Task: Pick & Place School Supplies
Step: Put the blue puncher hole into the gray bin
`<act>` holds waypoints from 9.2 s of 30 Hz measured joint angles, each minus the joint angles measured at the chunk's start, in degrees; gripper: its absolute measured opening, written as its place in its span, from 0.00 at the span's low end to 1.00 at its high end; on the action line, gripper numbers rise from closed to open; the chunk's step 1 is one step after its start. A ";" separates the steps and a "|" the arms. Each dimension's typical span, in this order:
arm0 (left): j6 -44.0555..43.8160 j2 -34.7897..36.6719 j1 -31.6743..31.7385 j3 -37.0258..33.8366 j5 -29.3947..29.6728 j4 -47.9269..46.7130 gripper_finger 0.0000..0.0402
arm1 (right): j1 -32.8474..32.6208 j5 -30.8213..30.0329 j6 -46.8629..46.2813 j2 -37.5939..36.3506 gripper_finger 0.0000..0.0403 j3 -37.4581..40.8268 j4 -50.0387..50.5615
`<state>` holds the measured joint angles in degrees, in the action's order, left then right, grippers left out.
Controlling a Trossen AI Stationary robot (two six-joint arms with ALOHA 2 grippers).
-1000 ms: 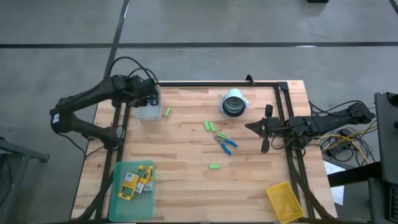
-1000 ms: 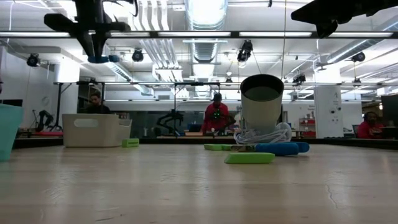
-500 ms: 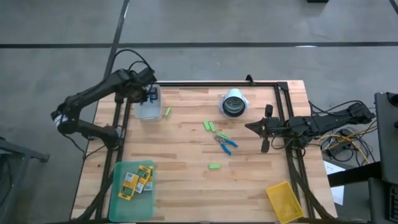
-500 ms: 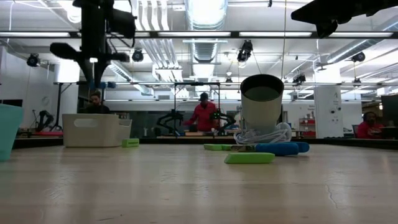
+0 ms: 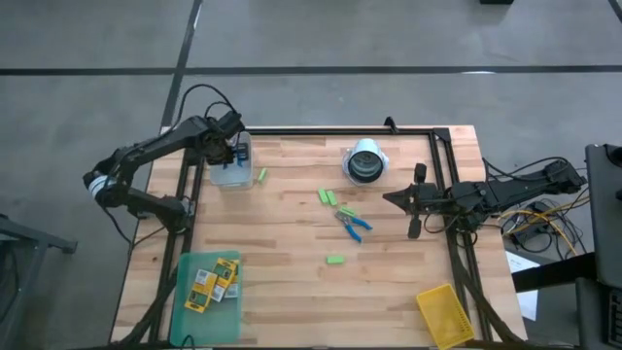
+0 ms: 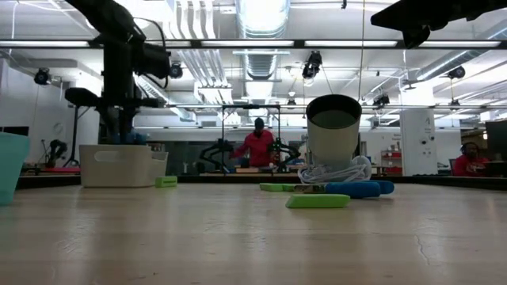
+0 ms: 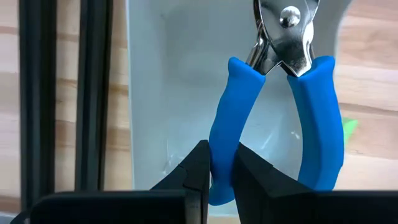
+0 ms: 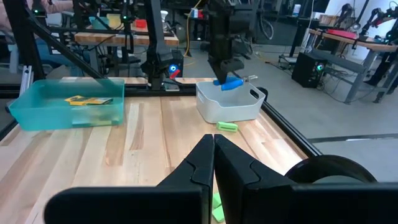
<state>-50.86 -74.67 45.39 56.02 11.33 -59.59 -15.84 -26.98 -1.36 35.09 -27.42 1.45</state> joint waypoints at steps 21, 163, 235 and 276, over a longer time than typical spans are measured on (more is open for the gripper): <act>1.95 -9.41 0.68 -6.90 -2.51 9.89 0.12 | 0.01 0.00 -0.06 0.00 0.02 0.00 0.00; 28.23 -11.33 -38.42 18.63 -4.77 40.48 0.38 | 0.00 0.00 -0.08 -0.02 0.02 0.00 0.00; 27.92 -11.22 -38.42 18.63 -4.66 40.54 0.38 | -1.69 -3.88 -59.68 44.34 0.34 -24.12 40.33; 27.93 -11.22 -38.42 18.63 -4.66 40.54 0.38 | -6.15 -15.21 -43.63 52.68 0.41 4.45 -9.64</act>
<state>-22.93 -85.89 6.96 74.65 6.68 -19.05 -21.99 -42.19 -44.99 87.78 -22.97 -8.19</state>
